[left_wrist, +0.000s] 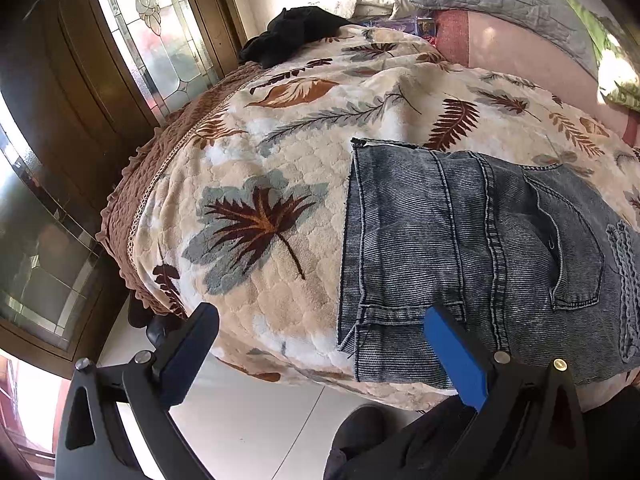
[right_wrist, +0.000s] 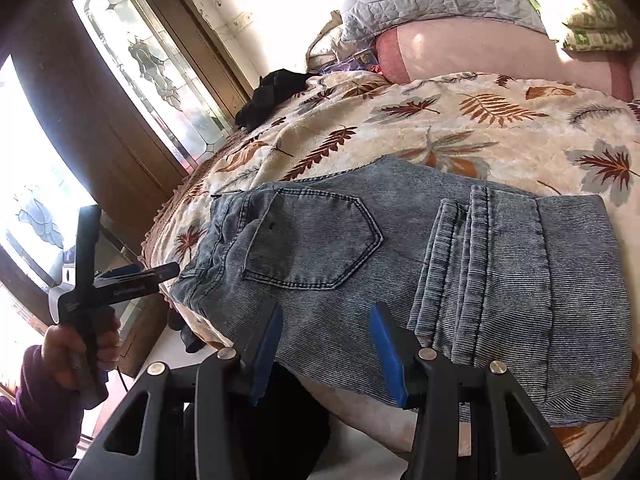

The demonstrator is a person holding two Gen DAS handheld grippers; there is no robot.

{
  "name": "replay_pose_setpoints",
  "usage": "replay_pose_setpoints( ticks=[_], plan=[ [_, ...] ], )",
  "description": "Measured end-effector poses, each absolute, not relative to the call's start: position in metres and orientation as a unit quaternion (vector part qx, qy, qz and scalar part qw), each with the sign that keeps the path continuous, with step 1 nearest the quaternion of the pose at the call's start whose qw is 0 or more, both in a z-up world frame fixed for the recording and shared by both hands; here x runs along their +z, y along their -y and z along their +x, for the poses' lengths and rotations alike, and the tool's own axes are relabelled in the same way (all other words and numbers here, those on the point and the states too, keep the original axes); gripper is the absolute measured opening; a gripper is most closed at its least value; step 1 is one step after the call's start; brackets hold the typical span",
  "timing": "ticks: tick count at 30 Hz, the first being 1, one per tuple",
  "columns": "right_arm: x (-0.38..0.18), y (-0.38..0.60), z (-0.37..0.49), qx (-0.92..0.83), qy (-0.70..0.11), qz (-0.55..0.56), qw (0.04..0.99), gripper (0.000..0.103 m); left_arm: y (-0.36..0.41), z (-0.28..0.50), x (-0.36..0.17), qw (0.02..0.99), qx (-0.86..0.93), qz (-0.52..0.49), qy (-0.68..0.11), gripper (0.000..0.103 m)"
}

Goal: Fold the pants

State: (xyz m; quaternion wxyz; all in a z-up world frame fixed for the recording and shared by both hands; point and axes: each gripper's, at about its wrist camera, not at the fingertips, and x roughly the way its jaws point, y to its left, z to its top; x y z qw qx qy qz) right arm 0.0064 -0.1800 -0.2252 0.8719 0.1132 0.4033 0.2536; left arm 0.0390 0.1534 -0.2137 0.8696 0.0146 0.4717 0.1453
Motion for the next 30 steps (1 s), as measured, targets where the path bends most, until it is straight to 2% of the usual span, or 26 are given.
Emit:
replay_pose_setpoints(
  ticks=[21,30],
  plan=[
    [-0.214,0.164,-0.010,0.240,-0.384,0.042,0.891,0.049,-0.160,0.038,-0.217,0.869,0.147,0.004,-0.473,0.103],
    [-0.217,0.157,-0.009,0.231,-0.393,0.030,0.890,0.049,-0.180,0.042,-0.243,0.861,0.118,-0.075,-0.489,0.103]
  ],
)
